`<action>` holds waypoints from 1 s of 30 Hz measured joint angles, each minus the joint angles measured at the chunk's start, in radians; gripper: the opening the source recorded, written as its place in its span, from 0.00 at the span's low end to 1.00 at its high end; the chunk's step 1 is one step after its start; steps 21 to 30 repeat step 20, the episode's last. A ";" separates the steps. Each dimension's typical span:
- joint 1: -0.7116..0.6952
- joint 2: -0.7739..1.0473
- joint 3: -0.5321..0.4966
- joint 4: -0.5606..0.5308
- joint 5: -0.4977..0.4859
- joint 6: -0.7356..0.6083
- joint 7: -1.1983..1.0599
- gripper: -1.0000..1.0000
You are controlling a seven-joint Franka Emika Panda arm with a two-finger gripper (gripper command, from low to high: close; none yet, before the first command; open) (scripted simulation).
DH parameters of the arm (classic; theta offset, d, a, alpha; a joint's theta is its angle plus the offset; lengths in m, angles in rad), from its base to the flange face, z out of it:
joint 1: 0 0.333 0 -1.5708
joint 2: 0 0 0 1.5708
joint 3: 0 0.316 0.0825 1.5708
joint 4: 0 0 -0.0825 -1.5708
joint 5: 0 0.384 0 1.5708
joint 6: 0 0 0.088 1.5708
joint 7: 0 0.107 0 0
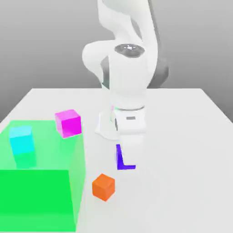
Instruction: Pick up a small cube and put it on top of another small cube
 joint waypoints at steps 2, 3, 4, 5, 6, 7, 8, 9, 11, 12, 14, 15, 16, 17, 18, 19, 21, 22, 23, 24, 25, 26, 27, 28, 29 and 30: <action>-0.031 0.000 -0.028 0.001 0.002 -0.007 0.000 0.00; -0.033 0.006 -0.036 0.003 0.011 -0.004 -0.006 0.00; -0.031 0.016 -0.041 0.005 0.022 0.003 -0.013 0.00; -0.027 0.027 -0.045 0.008 0.035 0.012 -0.022 0.00; -0.022 0.040 -0.047 0.010 0.049 0.023 -0.032 0.00; -0.016 0.054 -0.050 0.011 0.064 0.036 -0.043 0.00; -0.010 0.069 -0.052 0.013 0.079 0.049 -0.054 0.00; -0.004 0.085 -0.054 0.014 0.095 0.063 -0.065 0.00; 0.004 0.119 -0.053 0.016 0.131 0.095 -0.090 0.00; 0.009 0.138 -0.053 0.016 0.150 0.112 -0.104 0.00; 0.019 0.176 -0.051 0.016 0.191 0.147 -0.132 0.00; 0.023 0.196 -0.050 0.016 0.213 0.165 -0.148 0.00; 0.025 0.217 -0.046 0.015 0.237 0.184 -0.165 0.00; 0.023 0.238 -0.040 0.015 0.262 0.204 -0.182 0.00; 0.017 0.260 -0.030 0.014 0.287 0.223 -0.200 0.00; 0.014 0.271 -0.025 0.013 0.299 0.233 -0.209 1.00; 0.014 0.271 -0.025 0.013 0.299 0.233 -0.209 1.00; 0.014 0.271 -0.025 0.013 0.299 0.233 -0.209 1.00; 0.014 0.271 -0.025 0.013 0.299 0.233 -0.209 1.00; 0.014 0.271 -0.025 0.013 0.299 0.233 -0.209 1.00; 0.014 0.271 -0.025 0.013 0.299 0.233 -0.209 1.00; 0.014 0.271 -0.025 0.013 0.299 0.233 -0.209 1.00; 0.014 0.271 -0.025 0.013 0.299 0.233 -0.209 1.00; 0.014 0.271 -0.025 0.013 0.299 0.233 -0.209 1.00; 0.014 0.271 -0.025 0.013 0.299 0.233 -0.209 1.00; 0.014 0.271 -0.025 0.013 0.299 0.233 -0.209 1.00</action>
